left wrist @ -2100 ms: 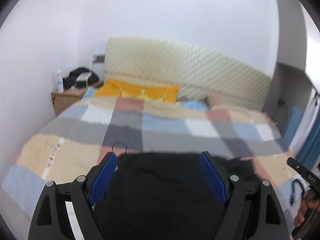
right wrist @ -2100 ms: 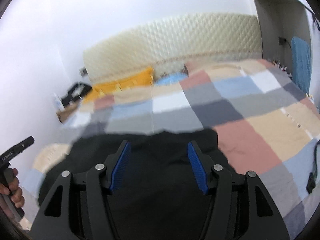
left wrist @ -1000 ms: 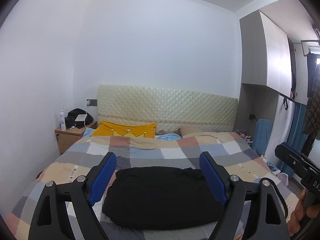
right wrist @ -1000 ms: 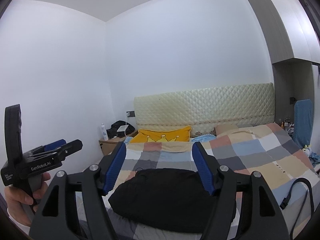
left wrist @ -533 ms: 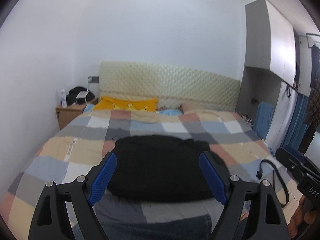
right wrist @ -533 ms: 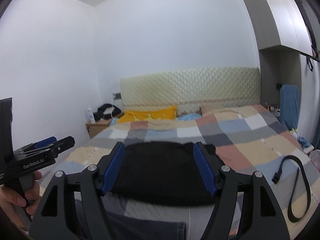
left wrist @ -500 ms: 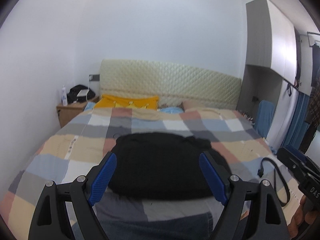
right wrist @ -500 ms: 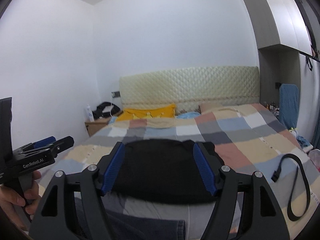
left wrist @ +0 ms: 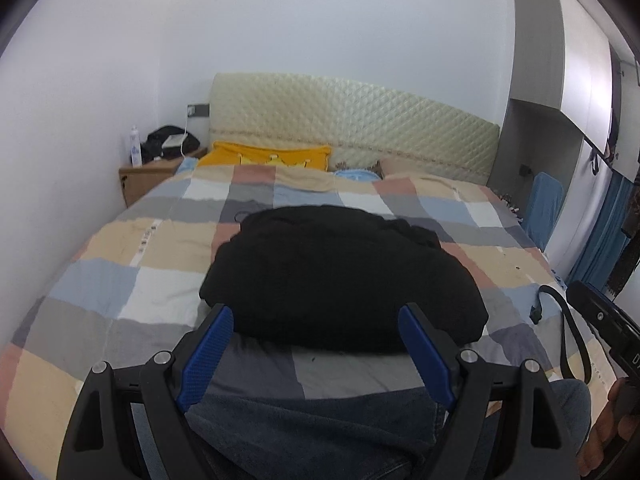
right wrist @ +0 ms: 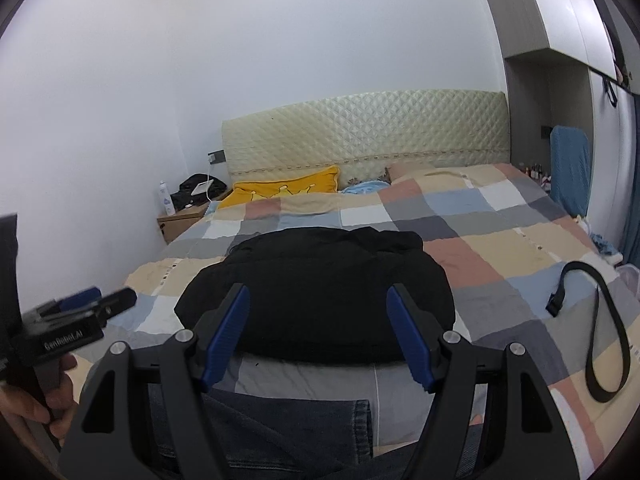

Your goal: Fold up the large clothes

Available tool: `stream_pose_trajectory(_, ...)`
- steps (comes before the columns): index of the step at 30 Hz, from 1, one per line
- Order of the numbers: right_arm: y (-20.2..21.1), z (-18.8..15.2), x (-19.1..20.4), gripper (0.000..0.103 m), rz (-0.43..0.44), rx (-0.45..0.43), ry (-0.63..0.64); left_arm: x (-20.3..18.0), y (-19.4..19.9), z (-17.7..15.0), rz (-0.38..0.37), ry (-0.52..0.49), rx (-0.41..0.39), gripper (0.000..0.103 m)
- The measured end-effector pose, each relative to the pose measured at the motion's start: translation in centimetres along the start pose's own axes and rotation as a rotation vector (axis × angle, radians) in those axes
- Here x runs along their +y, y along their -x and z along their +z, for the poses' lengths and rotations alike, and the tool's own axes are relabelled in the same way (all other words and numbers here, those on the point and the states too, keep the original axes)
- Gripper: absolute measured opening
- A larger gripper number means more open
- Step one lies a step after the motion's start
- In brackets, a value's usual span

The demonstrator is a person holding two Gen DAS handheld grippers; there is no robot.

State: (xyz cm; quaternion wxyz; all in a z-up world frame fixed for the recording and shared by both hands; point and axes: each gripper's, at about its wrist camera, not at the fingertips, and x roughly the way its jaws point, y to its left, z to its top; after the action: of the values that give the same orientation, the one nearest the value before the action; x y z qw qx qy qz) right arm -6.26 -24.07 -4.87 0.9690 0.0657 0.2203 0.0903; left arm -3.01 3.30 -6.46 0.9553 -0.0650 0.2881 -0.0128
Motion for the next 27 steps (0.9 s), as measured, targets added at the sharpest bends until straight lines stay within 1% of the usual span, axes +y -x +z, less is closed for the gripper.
stream_pose_trajectory(3,-0.6,-0.2,0.0,0.072,0.005,0.017,-0.006,0.2,-0.7,-0.2,-0.001,0.011,0.018,0.084)
stream_pose_trajectory(17,-2.0,-0.5,0.1,0.072,-0.015,0.045,0.001,0.7,-0.9,0.7,0.049,0.0,0.013,0.084)
stream_pose_trajectory(27,-2.1,-0.4,-0.7,0.072,-0.038,0.038,-0.009,0.8,-1.0,1.6,0.059,-0.004,0.006,0.084)
